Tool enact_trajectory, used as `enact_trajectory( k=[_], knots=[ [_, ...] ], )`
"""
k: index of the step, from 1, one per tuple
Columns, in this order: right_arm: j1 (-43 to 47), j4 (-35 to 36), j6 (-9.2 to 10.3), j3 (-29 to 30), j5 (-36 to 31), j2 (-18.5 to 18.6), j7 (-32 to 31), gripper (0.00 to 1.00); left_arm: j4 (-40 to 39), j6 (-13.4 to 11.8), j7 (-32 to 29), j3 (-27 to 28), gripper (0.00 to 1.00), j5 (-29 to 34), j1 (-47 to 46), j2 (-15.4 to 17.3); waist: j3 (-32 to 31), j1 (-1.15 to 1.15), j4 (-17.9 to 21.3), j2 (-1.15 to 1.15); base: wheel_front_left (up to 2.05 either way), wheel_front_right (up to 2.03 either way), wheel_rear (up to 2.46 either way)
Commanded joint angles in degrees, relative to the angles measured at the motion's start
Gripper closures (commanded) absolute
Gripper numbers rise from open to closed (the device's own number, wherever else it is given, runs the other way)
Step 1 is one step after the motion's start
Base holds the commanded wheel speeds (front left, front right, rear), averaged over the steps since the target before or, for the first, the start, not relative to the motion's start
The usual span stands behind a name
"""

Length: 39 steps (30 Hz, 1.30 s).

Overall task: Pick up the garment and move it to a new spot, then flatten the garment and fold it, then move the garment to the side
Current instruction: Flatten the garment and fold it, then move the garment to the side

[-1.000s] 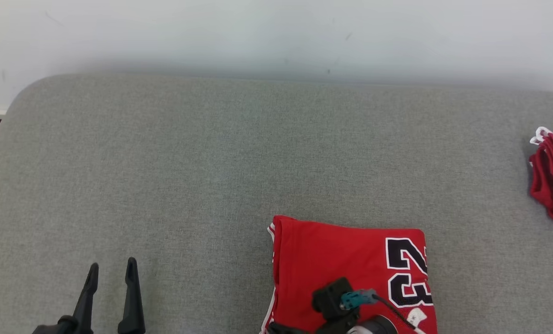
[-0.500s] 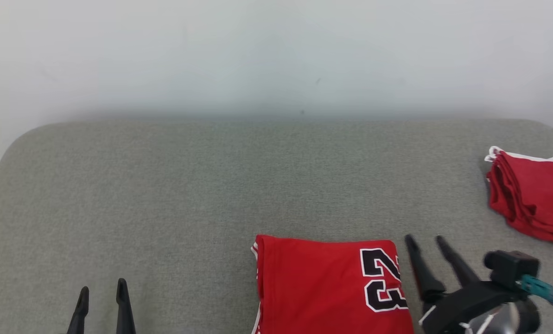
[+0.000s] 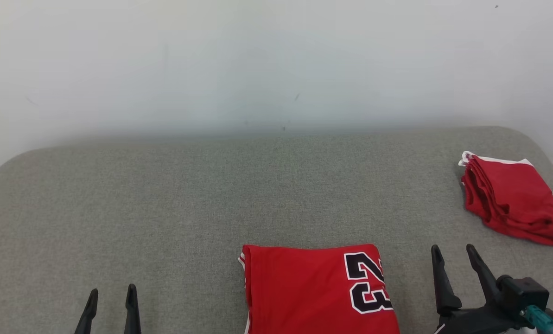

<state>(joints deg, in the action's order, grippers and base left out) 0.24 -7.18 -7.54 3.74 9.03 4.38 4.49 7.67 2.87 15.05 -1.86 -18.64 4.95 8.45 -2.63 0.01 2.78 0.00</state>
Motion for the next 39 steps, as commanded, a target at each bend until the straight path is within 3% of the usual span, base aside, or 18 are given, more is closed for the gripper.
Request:
enact_trajectory(
  k=[1,9,29,32,37,38,39],
  knots=[
    [0.3,-0.3,0.13,0.0,-0.5,0.3,0.7,0.00,0.1,0.2,0.2,0.4,0.00,0.5,1.0,0.0,-0.1,-0.01,0.0,0.00,0.00,0.00,0.00],
    [0.0,-3.9,0.13,-1.1,-1.0,0.7,1.7,0.00,0.8,2.1,0.2,3.3,0.00,0.4,2.7,-1.2,-0.6,-0.01,0.1,0.00,0.00,0.00,0.00],
    [-0.9,-3.3,0.13,-1.8,0.2,0.3,-2.1,0.00,1.6,3.6,0.2,5.1,0.00,2.3,2.5,-2.9,0.0,-0.01,-0.2,0.00,0.00,0.00,0.00],
    [-1.2,-2.3,0.13,-2.6,0.1,0.3,-6.8,0.00,1.7,3.6,0.2,5.2,0.00,2.7,2.6,-3.0,0.2,-0.01,-0.5,0.00,0.00,0.00,0.00],
    [-0.7,0.3,0.14,-2.8,0.1,0.4,-24.2,0.00,1.3,3.6,0.2,5.5,0.00,3.3,2.6,-3.3,0.8,-0.01,-0.9,0.00,0.00,0.00,0.00],
    [-0.7,0.3,0.14,-2.8,0.1,0.4,-24.2,0.00,1.3,3.6,0.2,5.5,0.00,3.3,2.6,-3.3,0.8,-0.01,-0.9,0.00,0.00,0.00,0.00],
    [-0.6,1.0,0.14,-2.4,-0.6,0.3,-28.2,0.00,1.2,3.6,0.2,5.5,0.00,3.3,2.5,-3.4,1.0,-0.01,-1.0,0.00,0.00,0.00,0.00]
  ],
)
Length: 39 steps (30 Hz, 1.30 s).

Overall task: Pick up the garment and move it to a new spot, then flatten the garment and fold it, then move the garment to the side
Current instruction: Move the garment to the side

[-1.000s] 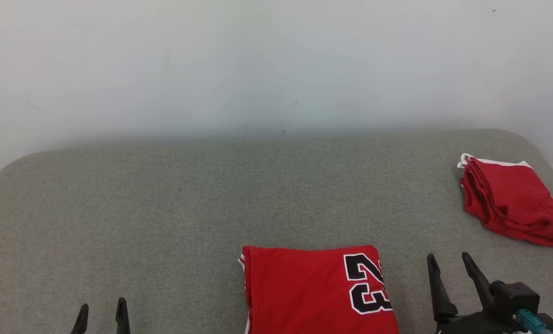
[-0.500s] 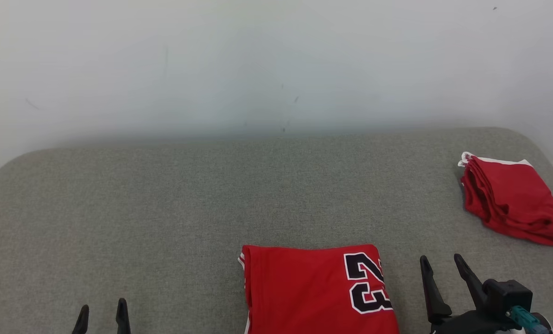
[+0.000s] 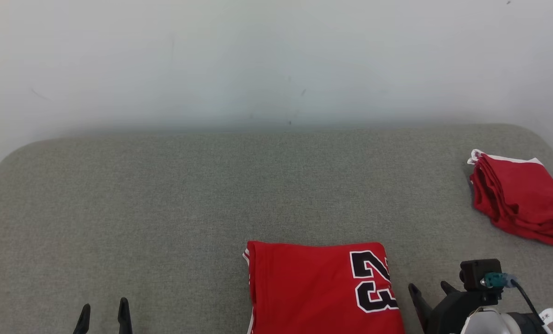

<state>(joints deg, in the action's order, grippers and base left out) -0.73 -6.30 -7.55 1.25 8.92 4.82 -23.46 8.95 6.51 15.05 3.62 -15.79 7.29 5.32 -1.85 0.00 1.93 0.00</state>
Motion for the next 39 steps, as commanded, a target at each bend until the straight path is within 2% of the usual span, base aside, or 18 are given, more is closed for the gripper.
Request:
enact_trajectory(
  k=[1,5,8,16,22,23,24,26,35,39],
  knots=[
    [0.4,0.9,0.15,0.9,-0.9,-0.3,-4.0,0.00,-0.2,0.0,0.2,0.1,0.00,0.6,0.1,-0.3,0.4,0.00,-0.3,0.00,0.00,0.00,0.00],
    [-1.0,3.6,0.15,2.8,-1.2,-1.3,-13.4,0.00,-0.4,0.2,0.2,-0.4,0.00,1.2,-0.4,-0.5,1.6,0.00,-1.3,0.00,0.00,0.00,0.00],
    [-2.1,4.2,0.15,3.4,-1.3,-1.6,-17.4,0.00,-0.2,0.4,0.2,-1.0,0.00,1.3,-1.8,-0.6,2.8,0.00,-2.8,0.00,0.00,0.00,0.00],
    [-3.4,0.5,0.15,2.3,0.3,-2.0,-22.4,0.00,0.3,0.5,0.2,-1.7,0.00,1.4,-3.4,-0.5,6.0,0.00,-6.4,0.00,0.00,0.00,0.00],
    [-4.2,-2.9,0.14,1.2,1.3,-2.0,-22.1,0.00,0.3,0.7,0.2,-2.0,0.00,1.2,-4.0,-0.2,7.1,0.00,-7.7,0.00,0.00,0.00,0.00],
    [-4.4,-3.6,0.14,1.2,1.2,-2.0,-22.3,0.19,0.3,0.7,0.2,-2.1,0.00,1.2,-3.9,-0.1,7.2,0.00,-7.7,0.00,0.00,0.00,0.00],
    [-4.5,-4.1,0.14,1.1,0.7,-2.0,-22.4,0.62,0.3,0.7,0.2,-2.1,0.00,1.2,-4.0,-0.1,7.3,0.00,-7.8,0.00,0.00,0.00,0.00],
    [-4.5,-4.6,0.14,1.0,0.5,-2.0,-22.0,1.00,0.3,0.8,0.2,-2.1,0.00,1.3,-4.2,0.0,7.3,0.00,-7.8,0.00,0.00,0.00,0.00],
    [-11.0,-4.0,0.14,-0.1,-1.8,-1.7,-18.8,1.00,-0.6,0.2,0.2,-1.8,0.00,1.4,-5.3,-0.5,7.8,0.00,-4.2,0.00,0.00,0.00,0.00],
    [-17.3,-5.4,0.14,-2.3,-2.1,1.0,-19.3,1.00,-1.7,0.1,0.2,-2.3,0.00,1.7,-6.7,-0.8,9.8,0.00,-1.5,0.00,0.00,0.00,0.00]
  ],
)
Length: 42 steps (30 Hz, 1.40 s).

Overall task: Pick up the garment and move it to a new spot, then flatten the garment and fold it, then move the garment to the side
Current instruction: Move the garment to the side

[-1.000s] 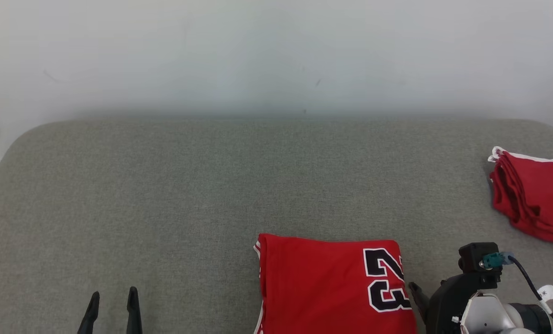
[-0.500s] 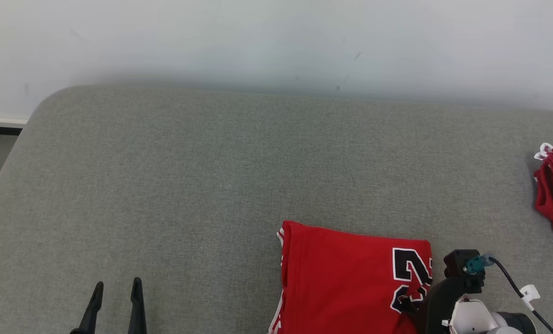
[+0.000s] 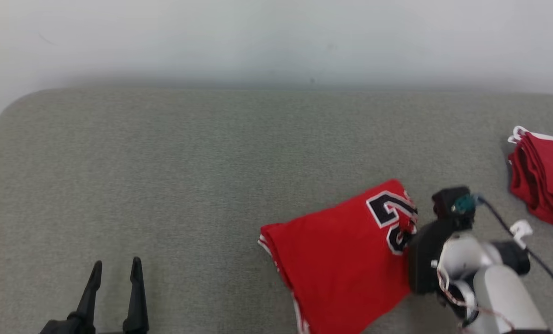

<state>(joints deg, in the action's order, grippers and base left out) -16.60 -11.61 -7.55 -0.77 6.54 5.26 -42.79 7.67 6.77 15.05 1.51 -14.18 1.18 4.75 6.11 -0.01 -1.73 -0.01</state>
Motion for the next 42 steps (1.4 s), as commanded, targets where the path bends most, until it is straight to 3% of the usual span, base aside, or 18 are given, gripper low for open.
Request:
enact_trajectory(
  k=[1,9,22,32,42],
  knots=[
    [-3.1,-0.3,0.15,-0.9,0.5,1.1,-0.2,1.00,-0.7,-0.2,0.2,-0.2,0.00,0.1,-1.1,-0.2,2.5,0.01,2.9,0.01,0.00,0.00,0.00],
    [-14.0,-0.1,0.15,-1.5,2.0,6.1,-1.6,1.00,-2.6,0.2,0.2,-1.1,0.00,0.7,-4.9,-0.3,8.7,0.01,8.5,0.01,0.00,0.00,0.00],
    [-26.2,4.6,0.15,4.2,2.3,15.3,-5.0,1.00,-5.3,0.6,0.2,-4.2,0.00,2.3,-13.4,2.8,19.9,0.01,15.8,0.01,0.00,0.00,0.00],
    [-28.1,5.2,0.15,12.2,-0.4,21.9,-5.4,1.00,-6.9,0.7,-1.2,-6.6,0.00,2.2,-16.5,5.5,25.1,0.01,15.0,0.01,0.00,0.00,0.00],
    [-30.1,-5.0,0.15,16.3,-10.5,26.7,4.8,1.00,-7.4,0.5,-2.2,-7.7,0.00,2.8,-17.6,7.2,28.5,0.01,12.6,0.01,0.00,0.00,0.00]
  ],
)
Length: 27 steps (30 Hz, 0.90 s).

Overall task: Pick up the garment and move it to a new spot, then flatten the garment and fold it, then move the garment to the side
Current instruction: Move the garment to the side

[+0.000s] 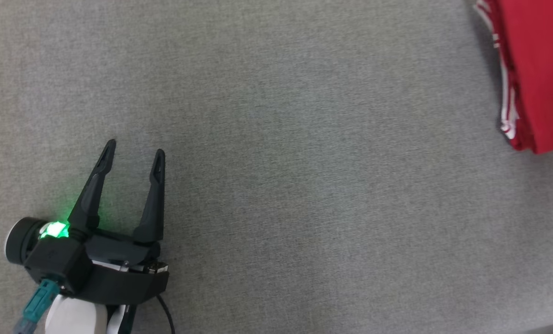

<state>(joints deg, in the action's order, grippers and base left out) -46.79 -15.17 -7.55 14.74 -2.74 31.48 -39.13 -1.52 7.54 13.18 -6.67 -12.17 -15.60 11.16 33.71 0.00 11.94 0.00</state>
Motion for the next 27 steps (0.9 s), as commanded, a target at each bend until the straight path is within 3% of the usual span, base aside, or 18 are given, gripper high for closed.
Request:
enact_trajectory(
  k=[1,5,6,7,13,18,23,27],
  knots=[
    [-0.2,-2.5,0.15,1.5,-1.9,0.3,2.3,1.00,1.8,-0.3,-0.3,0.4,0.00,0.8,-0.9,0.9,1.0,0.00,-1.3,0.00,0.00,0.00,0.00],
    [-0.5,-5.3,0.15,4.0,-4.5,-1.0,4.6,1.00,2.2,-0.4,-0.2,0.1,0.00,1.0,-1.0,1.3,0.9,0.00,-1.5,0.00,0.00,0.00,0.00],
    [-0.5,-5.5,0.15,4.6,-6.0,-1.4,5.1,0.64,2.5,-0.4,-0.1,0.1,0.00,1.0,-0.9,1.4,0.6,0.00,-1.4,0.00,0.00,0.00,0.00],
    [-0.4,-5.8,0.15,4.9,-7.2,-2.0,5.3,0.00,2.7,-0.5,-0.1,0.1,0.00,0.9,-0.9,1.4,0.3,0.00,-1.3,0.00,0.00,0.00,0.00],
    [0.3,-9.9,0.15,7.2,-10.8,-4.8,8.1,0.00,3.5,-0.6,0.3,-1.0,0.00,0.9,-0.5,1.8,-2.1,0.00,-1.0,0.00,0.00,0.00,0.00],
    [2.0,-12.7,0.15,5.6,-8.2,-6.8,11.7,0.00,5.0,-0.5,1.1,-0.2,0.00,-2.8,1.2,0.0,-7.2,0.00,-1.0,0.00,0.00,0.00,0.00],
    [5.5,-9.8,0.15,4.8,-6.1,-8.9,18.4,0.00,5.1,-2.7,1.7,2.4,0.00,-4.3,3.6,-1.6,-13.1,0.00,-1.4,0.00,0.00,0.00,0.00],
    [9.8,-6.5,0.15,5.0,-5.0,-12.9,24.2,0.00,6.2,-4.9,1.9,4.2,0.00,-4.6,6.7,-2.7,-18.4,0.00,-2.4,0.00,0.00,0.00,0.00]
  ],
)
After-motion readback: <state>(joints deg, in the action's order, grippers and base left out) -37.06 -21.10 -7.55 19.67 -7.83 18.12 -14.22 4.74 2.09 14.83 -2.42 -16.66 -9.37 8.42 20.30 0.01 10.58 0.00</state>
